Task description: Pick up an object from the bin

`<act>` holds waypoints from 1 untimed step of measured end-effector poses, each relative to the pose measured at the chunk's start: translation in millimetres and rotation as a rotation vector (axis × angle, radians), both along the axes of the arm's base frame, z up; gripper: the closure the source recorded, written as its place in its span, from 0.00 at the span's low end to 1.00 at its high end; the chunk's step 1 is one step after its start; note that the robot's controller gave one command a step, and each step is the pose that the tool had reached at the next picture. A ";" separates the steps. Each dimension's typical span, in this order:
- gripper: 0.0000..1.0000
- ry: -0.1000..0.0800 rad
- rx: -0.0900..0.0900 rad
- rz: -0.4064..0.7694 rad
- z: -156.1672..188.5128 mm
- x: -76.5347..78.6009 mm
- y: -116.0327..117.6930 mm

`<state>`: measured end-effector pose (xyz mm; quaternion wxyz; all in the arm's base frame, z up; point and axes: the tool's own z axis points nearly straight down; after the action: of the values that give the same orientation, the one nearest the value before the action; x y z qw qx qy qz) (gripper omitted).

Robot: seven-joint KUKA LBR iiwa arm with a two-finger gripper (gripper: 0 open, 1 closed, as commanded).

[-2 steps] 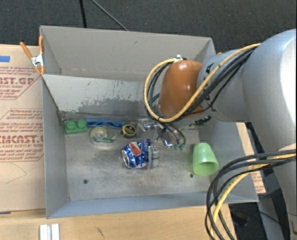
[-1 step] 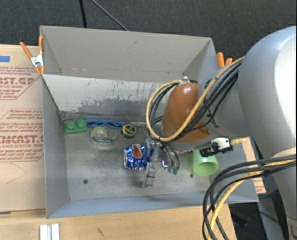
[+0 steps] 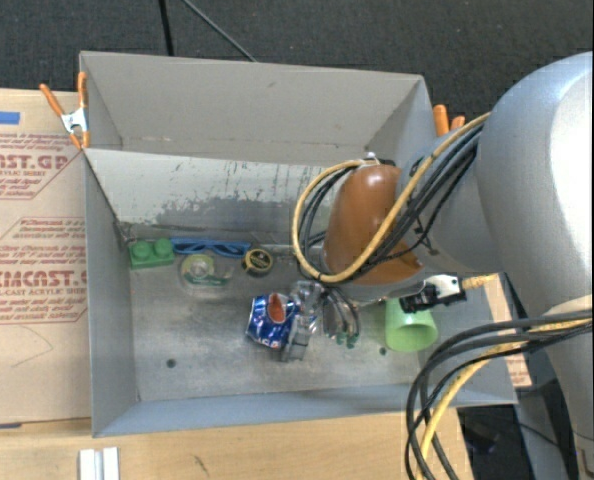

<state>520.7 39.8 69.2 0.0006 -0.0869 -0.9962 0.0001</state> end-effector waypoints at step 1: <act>1.00 -0.011 0.001 -0.021 130.2 15.5 -5.5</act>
Offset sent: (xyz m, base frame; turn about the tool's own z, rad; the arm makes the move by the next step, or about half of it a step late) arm 0.0133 -0.0059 0.1256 0.0216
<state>536.2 34.3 199.4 -0.0046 -0.0972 -0.9953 -0.0010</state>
